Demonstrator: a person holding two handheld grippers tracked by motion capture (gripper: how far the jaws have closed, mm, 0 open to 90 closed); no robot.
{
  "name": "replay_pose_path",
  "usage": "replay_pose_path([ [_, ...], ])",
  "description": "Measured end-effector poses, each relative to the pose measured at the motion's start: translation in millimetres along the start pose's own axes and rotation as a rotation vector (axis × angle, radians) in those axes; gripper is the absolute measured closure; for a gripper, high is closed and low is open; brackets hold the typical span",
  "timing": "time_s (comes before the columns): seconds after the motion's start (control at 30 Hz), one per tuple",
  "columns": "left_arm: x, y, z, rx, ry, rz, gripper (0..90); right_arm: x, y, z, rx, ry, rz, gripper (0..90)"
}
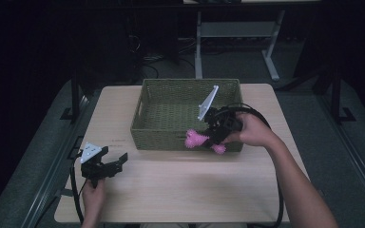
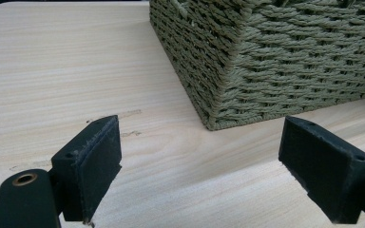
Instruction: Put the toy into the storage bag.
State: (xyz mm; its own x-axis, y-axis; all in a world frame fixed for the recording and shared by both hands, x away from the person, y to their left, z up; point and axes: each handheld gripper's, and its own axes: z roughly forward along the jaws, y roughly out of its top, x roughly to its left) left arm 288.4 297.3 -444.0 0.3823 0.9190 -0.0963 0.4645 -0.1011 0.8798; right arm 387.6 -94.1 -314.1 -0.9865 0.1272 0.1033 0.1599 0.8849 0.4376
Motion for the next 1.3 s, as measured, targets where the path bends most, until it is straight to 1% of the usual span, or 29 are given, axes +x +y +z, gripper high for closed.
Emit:
replay_pose_path([
  [0.1, 0.7, -0.2, 0.1, 0.001, 0.000, -0.003, 13.6, -3.8, 2.6, -2.2, -0.012, 0.009, 0.003, 58.2],
  [0.17, 0.8, -0.1, -0.2, 0.000, 0.003, -0.003, 13.7, -6.1, 4.7, -3.6, -0.001, -0.001, 0.003, 58.2],
  [0.33, 0.6, -0.1, 0.0, 0.002, 0.001, 0.000, 13.7, -11.7, 8.7, -8.9, -0.014, 0.000, 0.006, 58.2],
  [0.4, 0.9, -0.2, 0.2, 0.002, 0.003, -0.002, 13.7, -14.1, 10.1, -10.6, -0.008, -0.005, 0.003, 58.2],
  [0.57, 0.5, 0.1, -0.5, -0.001, 0.003, -0.004, 13.7, -20.4, 12.5, -15.2, -0.019, -0.009, 0.016, 58.2],
  [0.73, 0.8, -0.1, 0.1, 0.001, 0.003, -0.007, 13.6, -27.3, 14.3, -17.8, -0.017, -0.012, 0.027, 58.2],
  [0.77, 0.7, -0.1, 0.0, 0.000, 0.002, -0.007, 13.6, -31.3, 14.9, -18.9, -0.021, -0.014, 0.029, 58.2],
  [0.87, 0.6, 0.1, -0.1, -0.001, 0.002, -0.005, 13.7, -34.3, 15.6, -20.0, -0.025, -0.013, 0.038, 58.2],
  [0.93, 0.6, -0.1, 0.3, 0.000, 0.001, -0.006, 13.7, -37.8, 15.7, -20.5, -0.033, -0.009, 0.041, 58.2],
  [1.07, 0.8, -0.1, 0.4, 0.000, 0.002, -0.009, 13.6, -45.3, 16.4, -20.9, -0.028, -0.015, 0.053, 58.2],
  [1.2, 0.3, 0.2, 0.3, -0.002, 0.002, -0.003, 13.7, -52.9, 16.7, -21.0, -0.029, -0.021, 0.068, 58.2],
  [1.3, 0.2, 0.0, 1.2, 0.001, 0.002, -0.006, 13.6, -58.1, 17.1, -20.6, -0.036, -0.017, 0.077, 58.2],
])
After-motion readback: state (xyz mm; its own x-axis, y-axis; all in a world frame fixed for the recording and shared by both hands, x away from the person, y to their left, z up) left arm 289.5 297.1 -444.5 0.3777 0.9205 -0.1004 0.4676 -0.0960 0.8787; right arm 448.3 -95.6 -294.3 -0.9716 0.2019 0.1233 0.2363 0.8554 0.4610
